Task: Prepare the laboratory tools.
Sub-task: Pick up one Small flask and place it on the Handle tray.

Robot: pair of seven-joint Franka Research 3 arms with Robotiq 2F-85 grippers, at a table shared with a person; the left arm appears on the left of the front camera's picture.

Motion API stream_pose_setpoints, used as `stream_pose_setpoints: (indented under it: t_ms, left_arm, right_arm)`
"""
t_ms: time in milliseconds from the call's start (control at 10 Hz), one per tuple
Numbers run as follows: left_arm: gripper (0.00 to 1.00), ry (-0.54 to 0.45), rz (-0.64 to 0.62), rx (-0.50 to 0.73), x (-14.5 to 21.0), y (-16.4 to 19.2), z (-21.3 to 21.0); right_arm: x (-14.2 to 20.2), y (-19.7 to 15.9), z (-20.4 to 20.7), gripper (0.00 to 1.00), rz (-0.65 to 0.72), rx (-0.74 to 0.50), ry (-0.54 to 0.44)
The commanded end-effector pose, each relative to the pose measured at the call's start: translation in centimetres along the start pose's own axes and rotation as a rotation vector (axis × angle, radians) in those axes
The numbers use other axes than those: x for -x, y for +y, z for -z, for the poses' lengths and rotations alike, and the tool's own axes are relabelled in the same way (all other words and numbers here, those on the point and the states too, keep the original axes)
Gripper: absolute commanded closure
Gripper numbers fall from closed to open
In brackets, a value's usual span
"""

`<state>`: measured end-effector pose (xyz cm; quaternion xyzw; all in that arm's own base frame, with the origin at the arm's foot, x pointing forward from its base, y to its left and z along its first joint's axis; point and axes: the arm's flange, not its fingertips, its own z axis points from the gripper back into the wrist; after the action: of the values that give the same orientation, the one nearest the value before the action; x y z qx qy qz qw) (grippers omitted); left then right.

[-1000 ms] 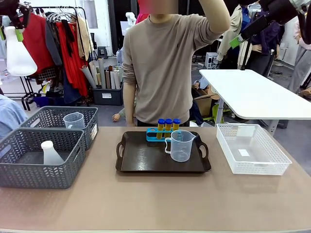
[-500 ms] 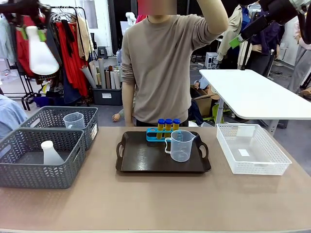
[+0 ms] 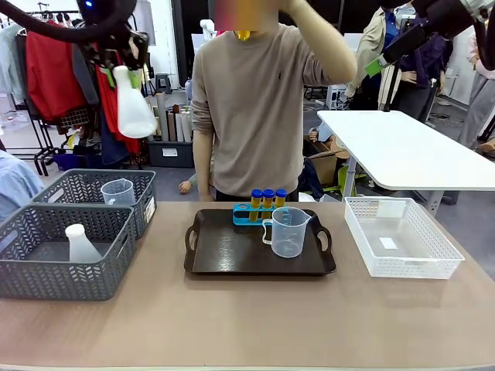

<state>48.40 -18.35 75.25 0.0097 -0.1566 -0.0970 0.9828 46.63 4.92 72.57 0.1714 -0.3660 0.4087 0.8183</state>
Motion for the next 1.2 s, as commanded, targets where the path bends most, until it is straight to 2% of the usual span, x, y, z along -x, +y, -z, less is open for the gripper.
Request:
stream_pose_setpoints:
  t_ms: [0, 300, 500, 1100]
  left_arm:
    - [1.00, 0.022, 0.070, 0.065, 0.2, -1.3, 0.6]
    - [1.00, 0.031, 0.110, 0.112, -0.3, -4.1, 2.1]
    - [1.00, 0.048, 0.130, 0.113, -0.7, -4.7, 3.1]
    - [1.00, 0.059, 0.062, 0.068, 1.0, -1.3, 2.6]
  right_arm:
    - [0.0, 0.2, -0.1, 0.00, -0.001, -0.003, -0.006]
    - [0.0, 0.2, -0.1, 0.00, -0.001, -0.003, -0.006]
    - [0.0, 0.2, -0.1, 0.00, -0.001, -0.003, -0.006]
    - [0.0, 0.2, -0.1, 0.00, -0.001, -0.003, -0.006]
